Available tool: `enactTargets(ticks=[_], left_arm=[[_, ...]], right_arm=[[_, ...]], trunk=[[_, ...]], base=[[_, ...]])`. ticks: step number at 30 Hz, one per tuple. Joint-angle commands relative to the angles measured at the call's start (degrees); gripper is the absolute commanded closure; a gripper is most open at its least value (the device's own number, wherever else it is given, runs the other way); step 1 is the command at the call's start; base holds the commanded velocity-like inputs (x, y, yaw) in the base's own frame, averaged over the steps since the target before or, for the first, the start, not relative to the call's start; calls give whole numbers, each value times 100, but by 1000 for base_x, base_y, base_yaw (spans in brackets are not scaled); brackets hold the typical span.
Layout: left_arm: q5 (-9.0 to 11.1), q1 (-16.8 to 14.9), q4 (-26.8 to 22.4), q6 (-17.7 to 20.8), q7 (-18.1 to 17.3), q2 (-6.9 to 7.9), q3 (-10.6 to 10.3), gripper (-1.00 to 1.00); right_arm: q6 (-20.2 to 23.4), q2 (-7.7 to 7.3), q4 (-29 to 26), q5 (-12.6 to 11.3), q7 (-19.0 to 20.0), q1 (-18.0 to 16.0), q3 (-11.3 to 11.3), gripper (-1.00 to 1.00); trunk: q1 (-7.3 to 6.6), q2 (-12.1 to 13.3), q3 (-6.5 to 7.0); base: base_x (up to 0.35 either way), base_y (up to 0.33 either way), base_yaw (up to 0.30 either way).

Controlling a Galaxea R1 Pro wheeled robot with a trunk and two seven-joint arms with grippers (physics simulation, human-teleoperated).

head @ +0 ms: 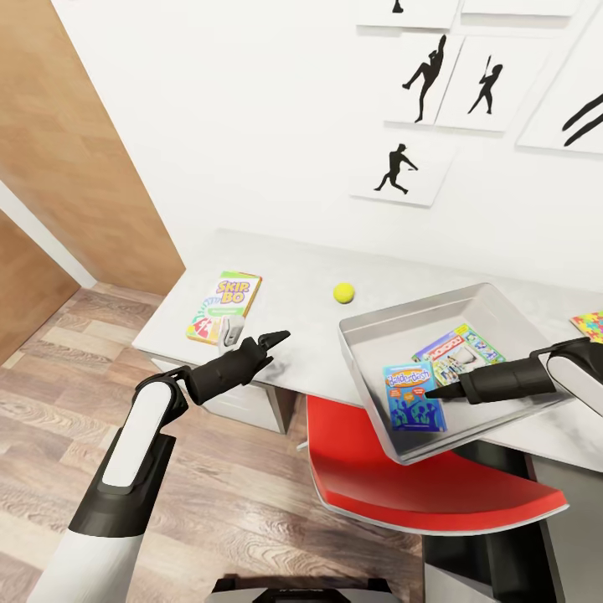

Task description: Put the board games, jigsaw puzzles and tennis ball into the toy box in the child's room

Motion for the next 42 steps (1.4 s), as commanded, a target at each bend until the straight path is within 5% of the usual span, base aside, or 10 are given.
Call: enactTargets(ticks=[1,42], left_arm=[[62,-4,-6,13,58,-2,3,-100],[60,-4,-6,13,58,-2,3,-100]], right_arm=[[8,-5,2,13,33,-12,15,100],[8,-12,9,14,25,-49,15,100]], trunk=[[3,-11,-14],[3,-11,-101]], base=[[0,0,0],[0,0,0]])
